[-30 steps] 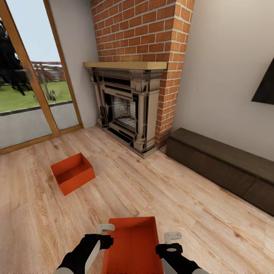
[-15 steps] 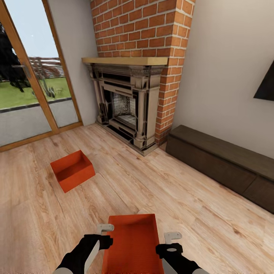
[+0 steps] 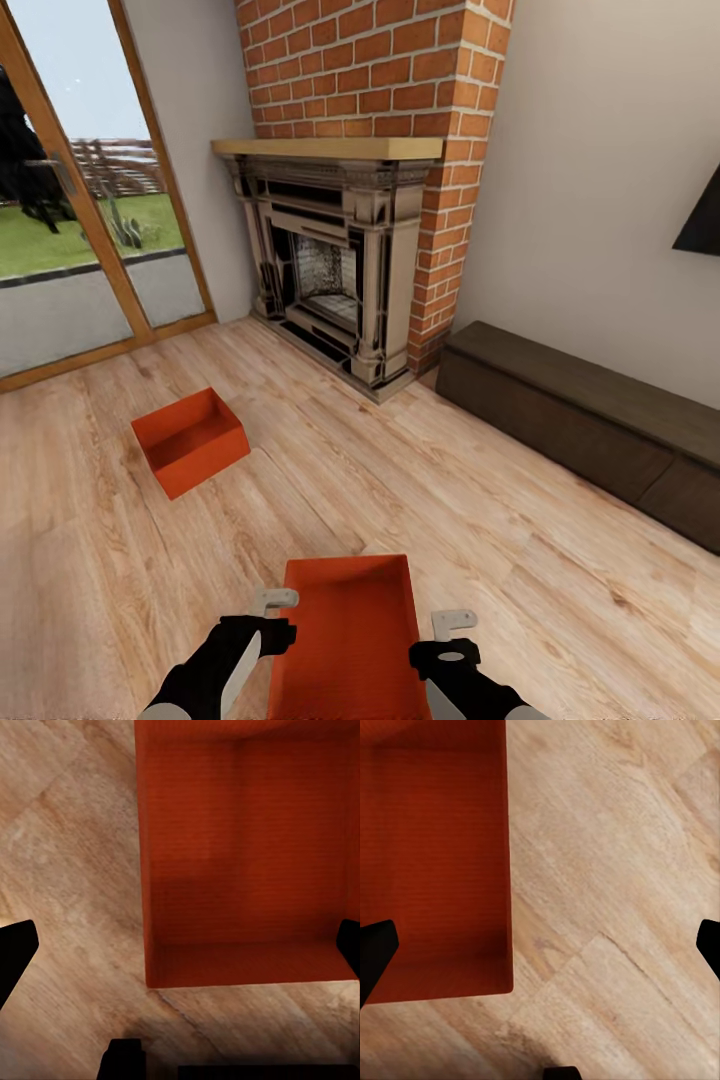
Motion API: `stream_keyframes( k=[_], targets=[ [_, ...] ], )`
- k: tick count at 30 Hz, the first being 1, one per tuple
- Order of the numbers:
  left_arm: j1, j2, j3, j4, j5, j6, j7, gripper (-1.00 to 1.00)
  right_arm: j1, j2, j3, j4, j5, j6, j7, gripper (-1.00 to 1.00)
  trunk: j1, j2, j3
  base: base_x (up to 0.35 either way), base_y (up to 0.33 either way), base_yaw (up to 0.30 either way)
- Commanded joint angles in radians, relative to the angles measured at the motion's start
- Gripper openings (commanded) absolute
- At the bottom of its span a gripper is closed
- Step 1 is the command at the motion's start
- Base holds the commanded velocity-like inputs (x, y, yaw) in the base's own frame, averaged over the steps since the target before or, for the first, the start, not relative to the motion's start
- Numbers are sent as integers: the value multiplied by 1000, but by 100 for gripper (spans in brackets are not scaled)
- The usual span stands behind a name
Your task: Move the two storage containers from the living room to the garage. In the garage, place one container on the floor and stack the other container on top of it (either order is fine).
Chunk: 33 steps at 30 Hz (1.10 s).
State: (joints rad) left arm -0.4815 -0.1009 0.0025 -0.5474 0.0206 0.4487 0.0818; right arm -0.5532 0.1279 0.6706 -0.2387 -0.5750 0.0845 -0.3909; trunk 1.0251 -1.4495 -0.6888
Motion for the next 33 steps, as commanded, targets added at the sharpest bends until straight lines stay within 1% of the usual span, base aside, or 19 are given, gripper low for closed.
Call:
stream_keyframes(
  k=[1,8,29,33],
  targets=[
    [0,0,0,-2,2,5,4,100,-1,-1,8,-2,-4,7,-7,100,0,0,-2,0,0,0],
    [0,0,1,0,2,5,3,100,-1,-1,9,-2,-2,9,-6,100,0,0,-6,0,0,0],
    [0,0,1,1,2,7,3,100,-1,-1,12,-3,-2,10,-7,100,0,0,-6,0,0,0],
    [0,0,1,1,2,7,3,100,-1,-1,12,-2,-3,9,-7,100,0,0,-10,0,0,37]
  ],
)
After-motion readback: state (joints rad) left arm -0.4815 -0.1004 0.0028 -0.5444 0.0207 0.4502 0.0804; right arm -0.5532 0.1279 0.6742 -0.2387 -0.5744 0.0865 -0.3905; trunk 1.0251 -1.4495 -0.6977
